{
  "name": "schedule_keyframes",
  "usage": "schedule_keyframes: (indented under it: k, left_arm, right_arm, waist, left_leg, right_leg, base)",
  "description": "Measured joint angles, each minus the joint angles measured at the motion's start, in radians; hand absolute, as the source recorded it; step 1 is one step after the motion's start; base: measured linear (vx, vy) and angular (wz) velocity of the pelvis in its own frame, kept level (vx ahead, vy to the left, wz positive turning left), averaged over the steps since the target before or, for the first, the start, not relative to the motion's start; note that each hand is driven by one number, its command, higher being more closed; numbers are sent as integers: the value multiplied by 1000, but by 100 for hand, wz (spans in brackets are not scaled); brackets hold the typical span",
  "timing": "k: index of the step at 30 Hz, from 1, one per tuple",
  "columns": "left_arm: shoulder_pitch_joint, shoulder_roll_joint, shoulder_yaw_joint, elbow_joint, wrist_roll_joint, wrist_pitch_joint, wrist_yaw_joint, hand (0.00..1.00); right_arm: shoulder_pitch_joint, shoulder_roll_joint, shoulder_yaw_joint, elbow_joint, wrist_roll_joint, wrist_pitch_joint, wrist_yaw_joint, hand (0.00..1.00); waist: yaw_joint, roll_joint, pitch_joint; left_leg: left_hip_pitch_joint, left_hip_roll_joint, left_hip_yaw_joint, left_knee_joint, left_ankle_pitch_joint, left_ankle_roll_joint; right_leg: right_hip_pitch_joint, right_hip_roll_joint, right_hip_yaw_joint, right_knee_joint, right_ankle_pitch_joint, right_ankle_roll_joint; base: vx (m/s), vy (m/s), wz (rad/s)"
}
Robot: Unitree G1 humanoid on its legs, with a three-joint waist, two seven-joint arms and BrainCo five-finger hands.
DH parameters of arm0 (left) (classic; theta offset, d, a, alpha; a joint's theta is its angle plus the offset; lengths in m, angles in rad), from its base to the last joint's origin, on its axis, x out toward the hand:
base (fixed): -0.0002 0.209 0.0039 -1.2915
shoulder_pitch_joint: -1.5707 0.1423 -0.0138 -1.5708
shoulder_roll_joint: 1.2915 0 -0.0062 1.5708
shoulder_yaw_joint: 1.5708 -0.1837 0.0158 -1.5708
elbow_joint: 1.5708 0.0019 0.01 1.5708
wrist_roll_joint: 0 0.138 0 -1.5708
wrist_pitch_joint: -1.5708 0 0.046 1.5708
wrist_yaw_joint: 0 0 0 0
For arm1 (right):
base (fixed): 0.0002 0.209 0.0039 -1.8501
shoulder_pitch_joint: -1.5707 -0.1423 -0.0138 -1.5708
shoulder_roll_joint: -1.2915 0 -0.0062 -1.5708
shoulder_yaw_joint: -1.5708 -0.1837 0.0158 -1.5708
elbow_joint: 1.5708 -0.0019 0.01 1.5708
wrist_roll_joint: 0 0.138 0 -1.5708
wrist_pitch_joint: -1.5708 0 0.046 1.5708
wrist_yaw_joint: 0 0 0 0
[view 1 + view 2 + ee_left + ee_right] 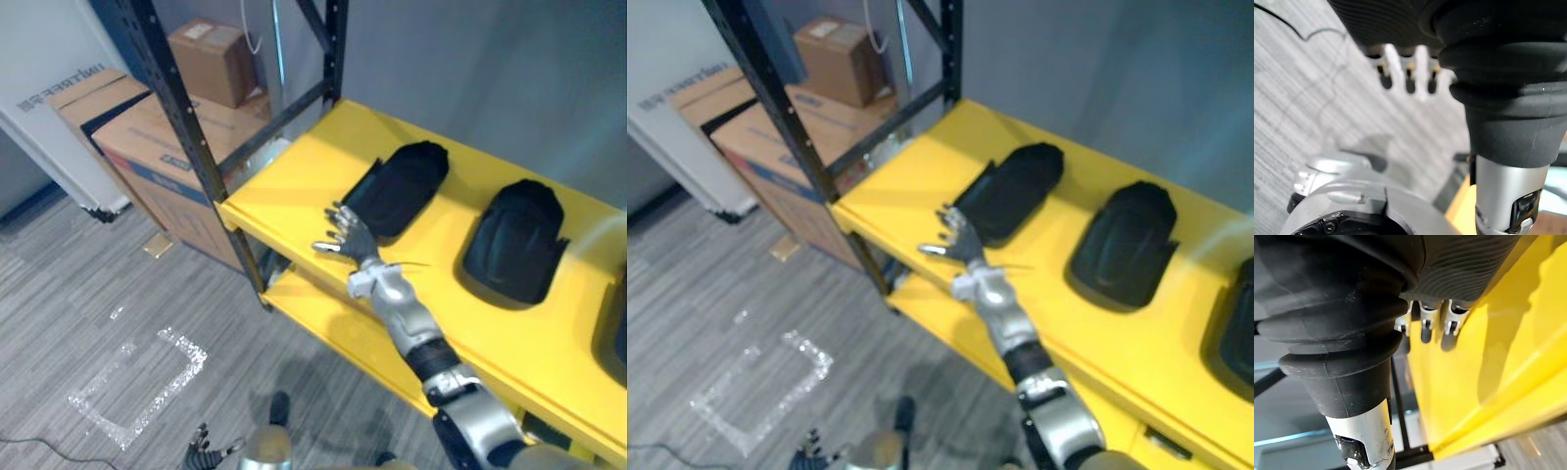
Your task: Walk over and take plastic housings, then place them on the shelf
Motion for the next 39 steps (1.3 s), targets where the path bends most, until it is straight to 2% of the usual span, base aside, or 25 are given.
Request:
schedule_keyframes:
  k: [7,10,12,14,15,17,18,20,22,24,25,26,27,29,30,31,32,33,35,36,38,39]
  left_arm:
    - [0,0,-1,-2,1,1,-1,0]
    - [0,0,-1,-2,2,1,-3,0]
    - [0,0,0,-2,3,1,-4,0]
    - [-1,9,2,-4,10,1,-10,0]
    - [-1,11,3,-3,11,1,-11,0]
    - [-1,13,15,8,11,0,-9,0]
    - [-1,13,28,16,10,0,-6,0]
    - [-3,21,41,28,10,1,-5,0]
    - [-11,42,44,58,9,19,-2,0]
    - [-22,45,56,92,10,39,-2,0]
    - [-31,44,72,116,11,49,-2,0]
    - [-34,43,76,122,11,54,-2,0]
    - [-40,42,79,139,11,66,-2,0]
    - [-42,41,81,163,9,69,-3,0]
    - [-46,40,81,170,8,69,-3,0]
    - [-60,36,81,185,4,69,-3,0]
    - [-68,32,81,195,0,69,-4,0]
    - [-70,28,82,199,-1,69,-4,0]
    - [-71,15,91,203,-4,69,-9,0]
    - [-70,12,92,205,-4,69,-9,0]
    - [-69,3,88,209,-4,82,-11,0]
    - [-70,1,88,208,-4,87,-11,0]
  right_arm:
    - [-7,1,0,16,-20,-31,5,0]
    - [-6,-1,4,6,-41,-39,36,0]
    - [1,-16,37,-78,-46,-38,87,0]
    - [2,-72,111,-323,-43,-19,226,0]
    - [2,-90,124,-390,-37,-14,260,0]
    - [-5,-156,113,-616,25,38,358,0]
    - [-15,-224,39,-728,123,64,386,0]
    - [-27,-275,-69,-763,164,72,378,0]
    - [-38,-384,-265,-760,157,71,288,0]
    - [-38,-514,-426,-740,159,71,203,0]
    - [-32,-581,-495,-729,170,72,167,0]
    - [-21,-612,-526,-723,191,72,157,0]
    - [22,-666,-592,-714,217,72,146,0]
    - [145,-718,-704,-712,250,73,150,0]
    - [183,-724,-734,-712,258,76,150,0]
    - [282,-726,-798,-700,279,80,151,0]
    - [357,-724,-834,-688,299,83,149,0]
    - [411,-717,-857,-677,308,83,149,0]
    - [600,-609,-953,-635,314,79,148,0]
    - [639,-569,-970,-623,308,77,145,0]
    - [784,-393,-982,-550,179,44,36,0]
    - [810,-346,-976,-531,102,33,-18,0]
  waist:
    - [1,-1,1]
    - [0,-1,1]
    - [-2,-3,0]
    - [-13,-14,-1]
    - [-20,-19,-3]
    - [-46,-45,-18]
    - [-64,-70,-34]
    - [-76,-90,-47]
    - [-109,-118,-72]
    - [-134,-129,-97]
    - [-155,-127,-105]
    - [-167,-125,-107]
    - [-187,-118,-126]
    - [-226,-100,-181]
    - [-232,-92,-189]
    - [-262,-83,-196]
    - [-276,-82,-204]
    - [-281,-79,-217]
    - [-316,-70,-236]
    - [-322,-70,-236]
    - [-347,-72,-238]
    - [-352,-72,-238]
  left_leg:
    - [0,-5,-2,0,-2,3]
    - [2,-3,6,0,-5,4]
    - [1,7,28,0,-8,3]
    - [4,21,61,0,-13,-3]
    - [7,24,66,0,-14,-4]
    - [27,34,89,-1,-17,-9]
    - [39,43,116,-1,-20,-12]
    - [48,47,132,-2,-22,-15]
    - [54,59,158,-2,-25,-19]
    - [56,72,199,-2,-26,-22]
    - [68,79,222,-2,-26,-24]
    - [77,82,234,-2,-28,-25]
    - [89,88,258,-3,-31,-29]
    - [91,103,298,-3,-34,-34]
    - [96,108,304,-3,-34,-37]
    - [118,119,331,-3,-37,-44]
    - [125,126,350,-3,-39,-48]
    - [123,129,356,-3,-40,-50]
    - [138,142,385,-3,-43,-57]
    - [141,146,394,-3,-44,-59]
    - [143,150,410,-3,-54,-66]
    - [143,150,412,-3,-54,-66]
  right_leg:
    - [8,-3,-6,-9,1,2]
    - [6,-3,5,-12,2,3]
    - [-10,-1,30,-12,6,3]
    - [-29,9,63,-16,14,-4]
    - [-29,12,70,-16,14,-5]
    - [-23,19,89,-18,15,-6]
    - [-24,24,107,-18,16,-10]
    - [-27,32,129,-18,18,-13]
    - [-40,42,155,-17,22,-19]
    - [-69,54,201,-17,35,-30]
    - [-76,59,224,-18,43,-33]
    - [-76,62,240,-18,44,-33]
    - [-84,69,265,-18,47,-35]
    - [-108,84,303,-17,51,-41]
    - [-110,89,312,-17,52,-42]
    - [-111,99,335,-17,51,-44]
    - [-117,107,353,-18,48,-47]
    - [-128,110,361,-18,43,-49]
    - [-138,121,393,-11,41,-51]
    - [-138,124,404,-9,41,-51]
    - [-145,129,411,-4,41,-51]
    - [-146,128,411,-4,41,-51]
  base:
    - [1,-10,2]
    - [-7,-8,-8]
    - [-6,-13,-33]
    - [7,-25,-41]
    - [33,-50,-33]
    - [29,-52,-33]
    - [4,-40,-35]
    - [-17,-30,-34]
    - [-63,-27,-38]
    - [-67,-15,-63]
    - [-65,-12,-64]
    - [-54,-15,-62]
    - [-54,-14,-57]
    - [-22,-29,-58]
    - [-11,-46,-60]
    - [-50,-48,-56]
    - [-59,-44,-57]
    - [-38,-27,-40]
    - [-14,-20,-39]
    - [-44,-12,-38]
    - [-48,-5,-23]
    - [-23,5,-7]
